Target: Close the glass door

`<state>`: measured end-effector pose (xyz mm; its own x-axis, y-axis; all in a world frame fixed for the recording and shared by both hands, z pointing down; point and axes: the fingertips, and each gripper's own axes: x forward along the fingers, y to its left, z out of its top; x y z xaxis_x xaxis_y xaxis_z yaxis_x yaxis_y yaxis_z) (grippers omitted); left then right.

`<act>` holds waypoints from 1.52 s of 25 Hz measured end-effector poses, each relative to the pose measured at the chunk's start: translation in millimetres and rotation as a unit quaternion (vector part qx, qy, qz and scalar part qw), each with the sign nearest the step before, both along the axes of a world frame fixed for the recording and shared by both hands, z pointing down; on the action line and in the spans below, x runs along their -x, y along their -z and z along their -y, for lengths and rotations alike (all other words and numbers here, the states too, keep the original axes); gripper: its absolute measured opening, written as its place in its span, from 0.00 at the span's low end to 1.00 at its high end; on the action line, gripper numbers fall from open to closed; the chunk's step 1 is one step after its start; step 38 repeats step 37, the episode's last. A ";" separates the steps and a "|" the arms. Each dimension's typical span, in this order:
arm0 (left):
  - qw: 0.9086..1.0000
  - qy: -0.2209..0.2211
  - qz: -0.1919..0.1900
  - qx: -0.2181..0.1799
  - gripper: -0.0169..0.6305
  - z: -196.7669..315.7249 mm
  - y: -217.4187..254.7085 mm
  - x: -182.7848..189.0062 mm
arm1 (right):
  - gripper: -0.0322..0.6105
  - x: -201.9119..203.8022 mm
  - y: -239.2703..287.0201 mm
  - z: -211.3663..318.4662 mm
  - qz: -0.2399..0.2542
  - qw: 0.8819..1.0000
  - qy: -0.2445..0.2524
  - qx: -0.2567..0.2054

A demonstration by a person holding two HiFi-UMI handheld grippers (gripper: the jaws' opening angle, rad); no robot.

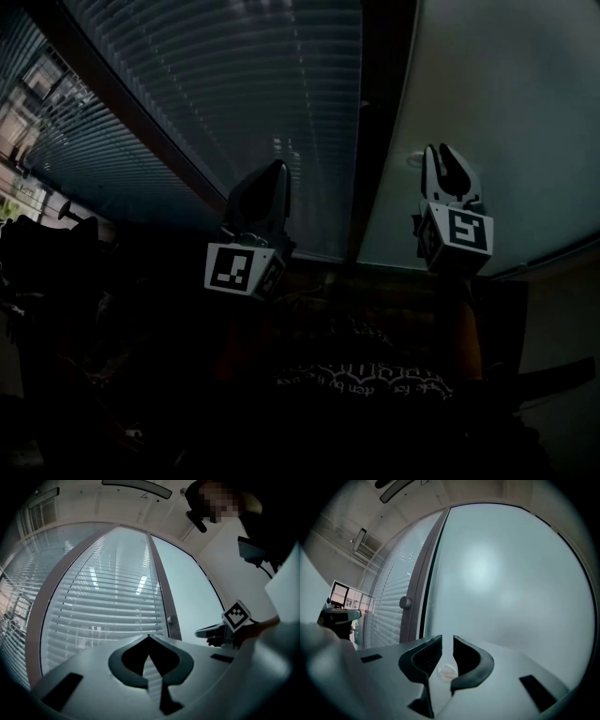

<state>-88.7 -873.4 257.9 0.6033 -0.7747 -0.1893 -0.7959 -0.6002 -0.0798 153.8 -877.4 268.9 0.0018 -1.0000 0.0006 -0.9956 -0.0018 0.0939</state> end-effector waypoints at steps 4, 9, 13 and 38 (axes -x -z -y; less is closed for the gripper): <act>1.000 -0.009 -0.004 -0.001 0.03 -9.0 3.9 -8.8 | 0.05 -2.2 14.5 -18.9 0.016 1.000 0.007 -0.024; 1.000 -0.010 -0.002 -0.001 0.03 -20.7 -8.8 -10.3 | 0.05 0.7 4.1 -36.6 0.010 0.999 0.016 -0.032; 1.000 -0.008 -0.001 -0.006 0.03 -26.3 -5.6 -7.7 | 0.05 12.1 8.9 -43.0 0.008 0.999 0.035 -0.032; 1.000 0.003 0.000 -0.009 0.03 -84.1 16.3 -19.7 | 0.05 17.0 30.6 -92.0 -0.018 0.997 0.064 -0.027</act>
